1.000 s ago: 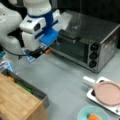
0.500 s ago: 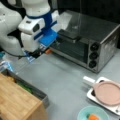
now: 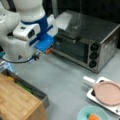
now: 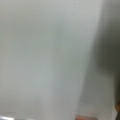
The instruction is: Open the drawer. Pick up the carrot. Put the carrots in the drawer.
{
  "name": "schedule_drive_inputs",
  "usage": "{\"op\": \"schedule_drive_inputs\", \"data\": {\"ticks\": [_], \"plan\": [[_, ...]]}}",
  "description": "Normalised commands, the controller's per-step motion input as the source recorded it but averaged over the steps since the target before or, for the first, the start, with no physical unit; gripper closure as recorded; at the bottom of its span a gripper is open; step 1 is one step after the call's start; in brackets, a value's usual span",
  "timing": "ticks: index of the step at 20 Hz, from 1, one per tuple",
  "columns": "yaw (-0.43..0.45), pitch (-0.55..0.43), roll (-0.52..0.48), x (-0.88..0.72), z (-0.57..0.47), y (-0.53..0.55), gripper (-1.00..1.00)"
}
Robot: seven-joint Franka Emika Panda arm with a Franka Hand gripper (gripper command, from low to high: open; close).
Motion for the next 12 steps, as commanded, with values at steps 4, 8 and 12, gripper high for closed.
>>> {"op": "schedule_drive_inputs", "data": {"ticks": [4, 8, 12], "plan": [[0.065, 0.082, -0.021, 0.25, -0.01, -0.38, -1.0], [0.112, 0.096, -0.136, 0.26, 0.02, -0.27, -1.0], [0.155, 0.132, -0.189, 0.27, 0.07, -0.23, -1.0]]}}
